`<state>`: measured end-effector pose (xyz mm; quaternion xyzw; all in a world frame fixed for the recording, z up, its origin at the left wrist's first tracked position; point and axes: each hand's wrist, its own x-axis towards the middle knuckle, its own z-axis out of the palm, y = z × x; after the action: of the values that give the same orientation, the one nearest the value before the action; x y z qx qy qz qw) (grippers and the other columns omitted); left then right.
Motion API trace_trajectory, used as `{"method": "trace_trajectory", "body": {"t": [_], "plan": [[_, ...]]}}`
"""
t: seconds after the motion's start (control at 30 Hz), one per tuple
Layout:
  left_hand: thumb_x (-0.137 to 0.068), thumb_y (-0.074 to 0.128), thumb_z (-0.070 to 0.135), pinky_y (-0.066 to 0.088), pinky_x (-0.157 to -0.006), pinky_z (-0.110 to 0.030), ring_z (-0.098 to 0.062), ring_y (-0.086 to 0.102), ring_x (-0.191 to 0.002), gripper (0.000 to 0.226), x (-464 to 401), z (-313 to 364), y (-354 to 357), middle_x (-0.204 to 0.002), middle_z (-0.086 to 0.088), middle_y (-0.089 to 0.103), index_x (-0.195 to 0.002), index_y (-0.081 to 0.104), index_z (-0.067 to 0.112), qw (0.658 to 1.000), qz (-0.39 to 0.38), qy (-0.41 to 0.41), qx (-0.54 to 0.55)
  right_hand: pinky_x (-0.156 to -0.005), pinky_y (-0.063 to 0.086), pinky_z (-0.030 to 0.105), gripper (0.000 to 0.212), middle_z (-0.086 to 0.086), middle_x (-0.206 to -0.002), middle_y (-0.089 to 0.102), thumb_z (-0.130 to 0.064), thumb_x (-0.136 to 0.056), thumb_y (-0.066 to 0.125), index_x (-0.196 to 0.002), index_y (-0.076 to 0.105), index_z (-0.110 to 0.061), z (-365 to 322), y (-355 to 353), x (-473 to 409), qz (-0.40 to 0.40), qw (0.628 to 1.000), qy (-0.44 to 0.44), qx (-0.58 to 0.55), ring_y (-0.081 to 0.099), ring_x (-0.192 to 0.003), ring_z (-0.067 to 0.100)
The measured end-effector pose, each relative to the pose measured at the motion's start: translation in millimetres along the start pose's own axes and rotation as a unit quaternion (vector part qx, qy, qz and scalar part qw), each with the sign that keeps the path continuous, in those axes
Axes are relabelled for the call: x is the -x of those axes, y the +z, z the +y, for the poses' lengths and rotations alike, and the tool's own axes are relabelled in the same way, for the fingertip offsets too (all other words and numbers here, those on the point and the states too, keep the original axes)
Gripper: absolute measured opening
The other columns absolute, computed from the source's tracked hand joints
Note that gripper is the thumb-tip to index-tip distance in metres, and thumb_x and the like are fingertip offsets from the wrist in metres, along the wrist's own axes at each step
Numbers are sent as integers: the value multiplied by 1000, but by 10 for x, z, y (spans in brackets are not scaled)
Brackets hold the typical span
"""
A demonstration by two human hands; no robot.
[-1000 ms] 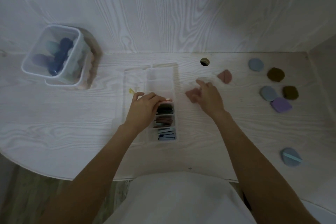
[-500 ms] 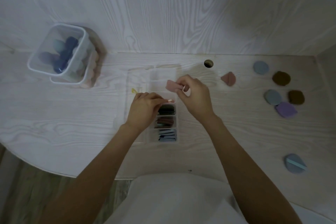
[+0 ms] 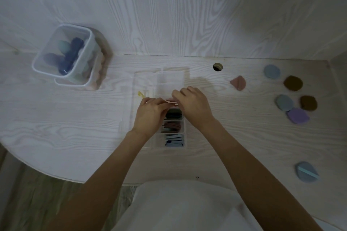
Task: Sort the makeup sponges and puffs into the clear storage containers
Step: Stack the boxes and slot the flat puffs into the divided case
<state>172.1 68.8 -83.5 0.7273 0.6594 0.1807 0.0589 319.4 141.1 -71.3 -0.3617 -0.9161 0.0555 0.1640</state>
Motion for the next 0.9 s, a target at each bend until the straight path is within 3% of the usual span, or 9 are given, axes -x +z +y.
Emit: {"method": "trace_trajectory", "body": {"t": [0.13,0.23,0.37,0.43,0.53,0.67,0.73,0.8,0.9], "plan": [[-88,44,20,43,-69,-33,-22,61,-67,31,14,-2,5,-79,1,69,-101,72,25,1000,-2,7,-7,-52,42,24,13,1,-61,61,-13,-62,82,-66,70,-14,-23,57,-88,-54,998,-33,6,55,-61,20],[-87,43,20,44,-69,-34,-24,62,-74,32,29,-2,13,-88,-1,69,-100,72,23,1000,5,11,-5,-57,42,26,5,4,-69,66,-14,-72,76,-76,72,-13,22,92,-135,-121,992,-41,5,59,-69,22],[-89,44,18,46,-79,-37,-24,65,-85,32,18,21,23,-104,-5,67,-107,69,21,1000,3,1,4,-45,36,21,26,3,-46,56,-4,-54,84,-60,60,-10,0,83,-70,-43,999,-7,-16,52,-47,20],[-89,45,14,44,-85,-37,-22,66,-84,30,13,26,42,-107,-2,69,-106,69,20,1000,-5,0,7,-50,39,22,23,0,-48,57,-10,-58,85,-58,62,-11,-1,134,-28,-8,1000,-17,-21,52,-54,19],[-88,55,5,38,-95,-38,-19,67,-80,24,21,8,87,-101,1,71,-104,67,18,1000,-17,-4,2,-63,43,28,8,1,-74,65,-16,-72,77,-67,71,-13,112,101,51,38,996,-6,-77,47,-78,19],[-88,56,5,33,-99,-37,-21,67,-75,25,27,16,93,-94,-1,72,-109,61,18,999,-39,-21,-13,-77,40,31,14,10,-90,61,-14,-84,60,-86,72,-9,517,-127,256,118,971,165,-125,49,-88,23],[-89,53,5,34,-100,-39,-23,67,-72,27,20,55,66,-91,-2,71,-114,55,17,998,-45,-35,4,-89,37,33,21,13,-97,60,-9,-82,55,-96,70,-8,877,-137,369,120,955,252,-100,49,-99,28],[-90,52,7,37,-97,-42,-24,66,-75,30,12,70,54,-96,-4,70,-118,55,18,999,-33,-21,4,-97,32,35,31,17,-114,56,-9,-85,49,-112,63,-10,1208,-64,414,49,948,308,-63,46,-113,35],[-88,50,12,42,-91,-42,-24,66,-84,30,-7,50,47,-103,-5,68,-115,63,19,1000,-15,-2,8,-105,26,47,37,21,-146,30,-19,-97,40,-133,45,-16,1456,34,362,-69,921,381,-39,23,-133,40]]}}
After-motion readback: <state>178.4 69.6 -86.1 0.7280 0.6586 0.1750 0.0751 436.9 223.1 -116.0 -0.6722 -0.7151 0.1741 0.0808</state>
